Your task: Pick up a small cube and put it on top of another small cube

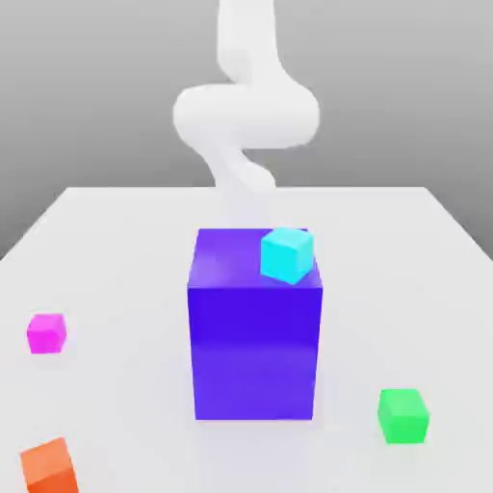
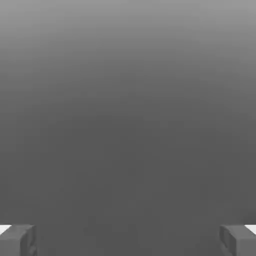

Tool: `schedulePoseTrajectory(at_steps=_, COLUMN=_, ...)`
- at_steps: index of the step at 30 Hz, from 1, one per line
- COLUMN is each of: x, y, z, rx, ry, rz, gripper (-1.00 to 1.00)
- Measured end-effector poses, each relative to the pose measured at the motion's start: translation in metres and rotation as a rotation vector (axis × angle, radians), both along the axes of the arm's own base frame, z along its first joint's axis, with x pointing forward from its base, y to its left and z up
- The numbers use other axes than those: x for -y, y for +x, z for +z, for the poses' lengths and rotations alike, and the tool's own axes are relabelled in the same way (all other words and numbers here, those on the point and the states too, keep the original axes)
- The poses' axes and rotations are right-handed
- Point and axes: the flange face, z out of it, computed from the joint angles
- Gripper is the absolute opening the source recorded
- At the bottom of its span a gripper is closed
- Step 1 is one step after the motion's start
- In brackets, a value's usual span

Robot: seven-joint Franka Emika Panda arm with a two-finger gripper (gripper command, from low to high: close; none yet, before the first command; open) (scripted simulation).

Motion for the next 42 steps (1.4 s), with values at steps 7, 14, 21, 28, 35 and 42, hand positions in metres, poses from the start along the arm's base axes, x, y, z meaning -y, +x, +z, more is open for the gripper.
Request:
schedulePoseTrajectory(at_steps=7, x=0.085, y=0.053, z=-0.122, rx=-0.209, ry=0.431, rz=-0.415, gripper=0.0)
schedulePoseTrajectory(at_steps=14, x=0.159, y=0.058, z=-0.249, rx=-0.387, ry=0.75, rz=-0.922, gripper=0.0)
schedulePoseTrajectory(at_steps=21, x=0.222, y=0.015, z=-0.364, rx=-0.481, ry=0.959, rz=-1.506, gripper=0.0)
schedulePoseTrajectory(at_steps=28, x=0.28, y=-0.072, z=-0.448, rx=-0.415, ry=1.064, rz=-2.163, gripper=0.0)
schedulePoseTrajectory(at_steps=35, x=0.31, y=-0.153, z=-0.489, rx=-0.19, ry=1.05, rz=-2.684, gripper=0.0)
schedulePoseTrajectory(at_steps=42, x=0.314, y=-0.156, z=-0.528, rx=-0.163, ry=1.043, rz=-2.706, gripper=0.0)
